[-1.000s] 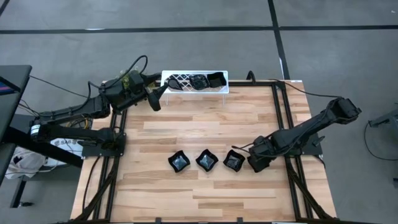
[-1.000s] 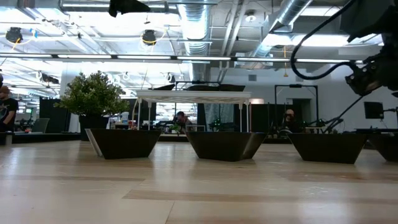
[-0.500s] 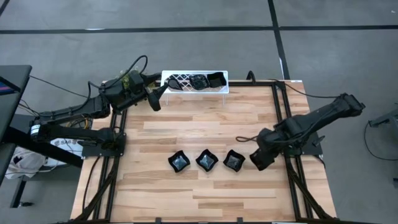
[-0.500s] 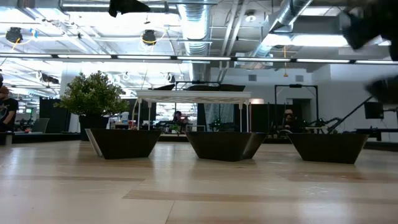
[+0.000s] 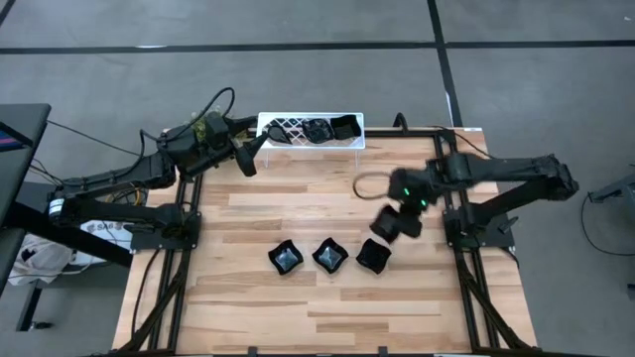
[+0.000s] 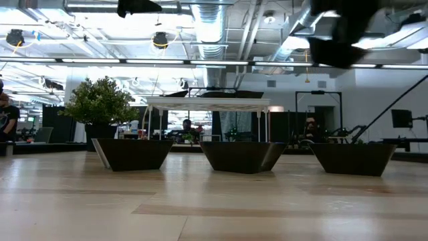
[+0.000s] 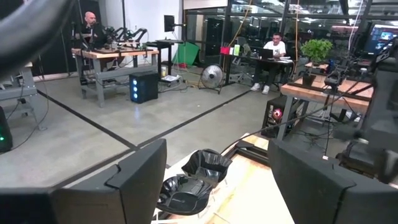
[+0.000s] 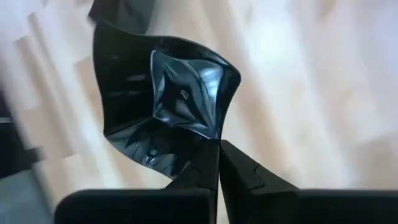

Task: Pick & Place Mini shaped plates
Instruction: Stack the black distorted square plate on top of the black distorted square plate on the shelf

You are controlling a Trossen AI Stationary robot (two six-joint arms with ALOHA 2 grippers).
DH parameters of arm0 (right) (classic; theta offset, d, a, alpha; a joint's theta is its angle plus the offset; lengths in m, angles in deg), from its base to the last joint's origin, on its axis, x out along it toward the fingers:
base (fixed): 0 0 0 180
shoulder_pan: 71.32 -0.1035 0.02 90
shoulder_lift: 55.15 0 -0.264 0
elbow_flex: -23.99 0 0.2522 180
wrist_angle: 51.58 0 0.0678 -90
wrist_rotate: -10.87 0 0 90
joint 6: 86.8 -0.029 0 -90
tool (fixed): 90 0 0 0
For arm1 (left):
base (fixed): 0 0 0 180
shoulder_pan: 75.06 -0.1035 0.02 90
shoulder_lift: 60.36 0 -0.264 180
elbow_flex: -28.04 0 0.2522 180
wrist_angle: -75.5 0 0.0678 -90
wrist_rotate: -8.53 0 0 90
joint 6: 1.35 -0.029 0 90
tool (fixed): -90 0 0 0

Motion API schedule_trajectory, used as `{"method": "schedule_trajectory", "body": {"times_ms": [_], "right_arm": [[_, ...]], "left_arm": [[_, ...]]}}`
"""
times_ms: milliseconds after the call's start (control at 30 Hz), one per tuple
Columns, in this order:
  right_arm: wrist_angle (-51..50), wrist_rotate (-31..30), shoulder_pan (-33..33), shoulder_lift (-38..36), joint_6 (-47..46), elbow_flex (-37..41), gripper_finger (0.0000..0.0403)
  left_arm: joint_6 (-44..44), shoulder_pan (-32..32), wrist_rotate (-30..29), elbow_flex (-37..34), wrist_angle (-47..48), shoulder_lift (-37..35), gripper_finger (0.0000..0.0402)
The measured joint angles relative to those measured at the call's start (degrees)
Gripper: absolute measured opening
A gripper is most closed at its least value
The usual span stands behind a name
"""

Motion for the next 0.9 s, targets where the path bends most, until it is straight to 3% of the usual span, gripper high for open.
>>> {"method": "schedule_trajectory", "body": {"times_ms": [467,900], "right_arm": [[2.76,-2.58,27.78,21.17,54.71,-30.54,0.0],[-4.49,-1.87,43.22,41.09,78.63,-59.54,0.0]], "left_arm": [[0.44,0.11,0.0,0.0,-0.07,-0.02,0.0282],[0.45,0.11,0.0,0.0,-0.07,-0.02,0.0282]]}}
